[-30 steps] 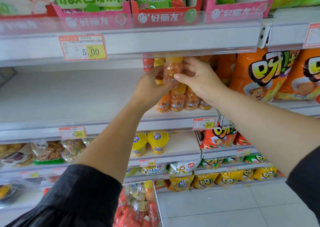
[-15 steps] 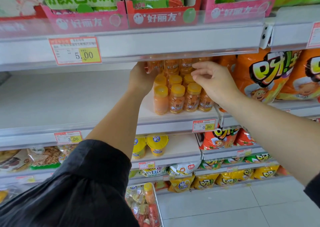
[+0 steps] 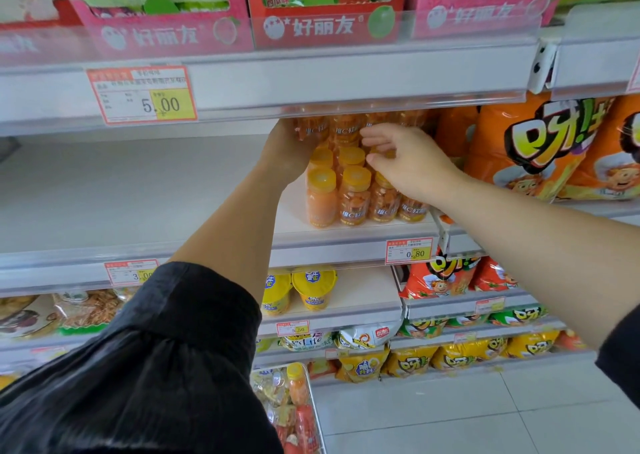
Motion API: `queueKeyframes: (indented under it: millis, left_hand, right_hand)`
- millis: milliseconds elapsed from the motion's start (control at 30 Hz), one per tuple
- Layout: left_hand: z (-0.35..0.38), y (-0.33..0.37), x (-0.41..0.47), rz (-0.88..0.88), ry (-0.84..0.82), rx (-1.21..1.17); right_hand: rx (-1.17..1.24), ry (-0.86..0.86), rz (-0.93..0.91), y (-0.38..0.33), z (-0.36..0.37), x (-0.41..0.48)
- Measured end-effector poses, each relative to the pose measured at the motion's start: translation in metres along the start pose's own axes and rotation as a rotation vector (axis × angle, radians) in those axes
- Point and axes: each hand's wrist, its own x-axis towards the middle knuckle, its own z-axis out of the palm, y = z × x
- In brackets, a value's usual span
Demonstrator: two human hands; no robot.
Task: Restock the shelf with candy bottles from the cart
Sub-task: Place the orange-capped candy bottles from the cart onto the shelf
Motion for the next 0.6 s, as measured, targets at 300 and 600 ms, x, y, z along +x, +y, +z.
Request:
queueKeyframes:
  millis: [300, 600]
  left_hand:
    - [0.005, -0.001, -0.001, 0.0, 0.019, -0.049]
    - [0.005, -0.007, -0.001, -0.014, 0.045, -0.056]
  right_hand:
    - [-0.349, -0.078, -0.044, -0.016, 0.016, 0.01]
    - [-0.357, -0.052, -0.037, -0.013, 0.021, 0.01]
